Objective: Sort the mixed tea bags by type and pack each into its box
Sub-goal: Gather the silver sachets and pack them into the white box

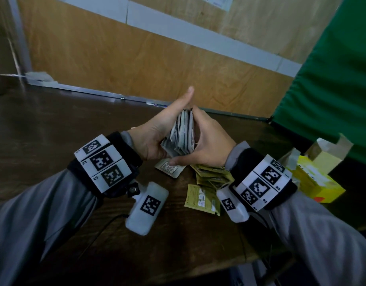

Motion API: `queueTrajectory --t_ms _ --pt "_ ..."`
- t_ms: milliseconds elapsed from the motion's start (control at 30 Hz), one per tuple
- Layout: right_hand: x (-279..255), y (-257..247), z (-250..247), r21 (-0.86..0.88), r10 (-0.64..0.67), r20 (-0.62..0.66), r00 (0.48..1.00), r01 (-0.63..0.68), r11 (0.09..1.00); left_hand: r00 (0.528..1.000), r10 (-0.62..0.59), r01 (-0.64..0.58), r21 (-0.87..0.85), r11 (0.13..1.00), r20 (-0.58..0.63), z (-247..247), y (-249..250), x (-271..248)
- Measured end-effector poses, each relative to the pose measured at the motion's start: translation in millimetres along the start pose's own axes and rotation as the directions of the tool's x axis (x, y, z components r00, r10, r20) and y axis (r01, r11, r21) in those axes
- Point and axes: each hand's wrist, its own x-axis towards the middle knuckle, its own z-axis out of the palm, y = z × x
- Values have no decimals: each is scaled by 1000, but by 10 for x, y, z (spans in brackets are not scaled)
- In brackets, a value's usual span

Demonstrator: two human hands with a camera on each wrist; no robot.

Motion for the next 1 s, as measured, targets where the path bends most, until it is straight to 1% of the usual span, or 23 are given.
queueTrajectory --t_ms 67,133,200,267,400,533,633,700,833,933,1000 --pt "-27 -4 -7 10 -7 -40 999 7 1000 999 3 -3 -16 1000 32 4 27 -26" --pt "-53 18 -22 57 0 -98 995 6 998 996 3 1 -41 999 87 -26 60 -62" --pt "-87 49 -46 152 8 -173 985 19 988 985 43 -35 -49 998 167 -64 76 -92" --pt "-125 69 -82 234 36 -230 973 19 972 973 88 -87 -14 996 212 -81 68 -99" --pt "-200 54 -141 255 56 -249 967 10 967 958 130 -161 105 981 255 -34 55 -129" --pt "-250 48 -161 268 62 -244 968 5 963 943 168 -209 119 971 287 -8 12 -124" --pt "-287 63 -170 263 66 -250 966 2 965 944 171 -209 111 972 284 19 -8 -115" --pt "-302 87 -167 268 71 -280 957 7 963 948 180 -213 101 972 264 43 4 -120" --pt "-312 161 -154 283 106 -373 922 5 959 965 209 -225 87 971 159 112 40 -137" --pt "-316 180 -169 269 126 -393 911 -17 963 972 211 -217 59 974 104 152 61 -126" --pt "-318 171 -176 265 129 -397 909 -22 964 977 204 -204 -7 979 66 173 70 -127"
